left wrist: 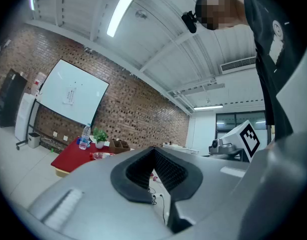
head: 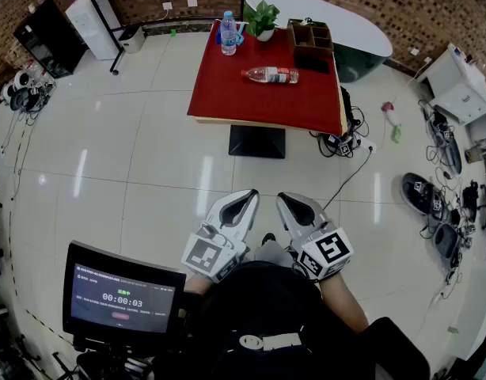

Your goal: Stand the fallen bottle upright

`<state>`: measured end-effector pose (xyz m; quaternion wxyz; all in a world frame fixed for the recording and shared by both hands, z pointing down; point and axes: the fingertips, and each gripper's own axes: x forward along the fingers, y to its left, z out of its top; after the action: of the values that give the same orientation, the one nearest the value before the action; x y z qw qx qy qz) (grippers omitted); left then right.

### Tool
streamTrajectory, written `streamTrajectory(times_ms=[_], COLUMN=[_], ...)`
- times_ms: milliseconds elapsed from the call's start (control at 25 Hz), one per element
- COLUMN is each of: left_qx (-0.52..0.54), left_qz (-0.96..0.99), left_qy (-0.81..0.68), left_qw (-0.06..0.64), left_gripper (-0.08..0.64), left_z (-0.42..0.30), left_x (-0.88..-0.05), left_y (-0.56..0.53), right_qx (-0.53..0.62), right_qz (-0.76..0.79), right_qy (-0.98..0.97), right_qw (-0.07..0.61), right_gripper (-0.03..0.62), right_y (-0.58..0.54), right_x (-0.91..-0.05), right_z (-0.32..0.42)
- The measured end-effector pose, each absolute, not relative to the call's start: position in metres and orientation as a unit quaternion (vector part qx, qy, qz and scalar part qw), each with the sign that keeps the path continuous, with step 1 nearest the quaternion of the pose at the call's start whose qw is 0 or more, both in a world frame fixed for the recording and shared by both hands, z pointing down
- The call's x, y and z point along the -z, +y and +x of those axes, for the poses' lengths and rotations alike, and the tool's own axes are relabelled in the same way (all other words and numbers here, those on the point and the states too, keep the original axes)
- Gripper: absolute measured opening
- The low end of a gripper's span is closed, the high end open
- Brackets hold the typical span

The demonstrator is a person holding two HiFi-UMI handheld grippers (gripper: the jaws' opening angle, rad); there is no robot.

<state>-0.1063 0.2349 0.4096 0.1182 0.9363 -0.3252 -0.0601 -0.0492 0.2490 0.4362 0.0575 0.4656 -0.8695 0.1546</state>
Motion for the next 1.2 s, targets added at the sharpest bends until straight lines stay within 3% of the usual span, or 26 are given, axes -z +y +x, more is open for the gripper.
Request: streamTrajectory(times_ms=[400,880,1200], left_qx=[0.033,0.037,0.019], left_qz=[0.936,0.931,0.922], left_qy=[-0.332,-0.355,-0.382], left_qw=[0.11,0.076,0.059], left_gripper=[0.003,0.003,0.003], left_z=[-0.109,-0.009,0.027], left_x=[-0.426,-0.416,-0.391], left_y=[0.17,-0.013,-0.053], right_qx=[-0.165,-0.148,-0.146], right_qz=[0.471,0.438,0.408], right_qy=[-0.865,-0.886,-0.9], right_qw=[0.044,0.027,0.044], right_gripper=[0.005,0.005,0.005], right_y=[0.191,0.001,-0.045], right_x=[-0.469,-0.46,-0.453], right_z=[-0.049,0.047,0.073])
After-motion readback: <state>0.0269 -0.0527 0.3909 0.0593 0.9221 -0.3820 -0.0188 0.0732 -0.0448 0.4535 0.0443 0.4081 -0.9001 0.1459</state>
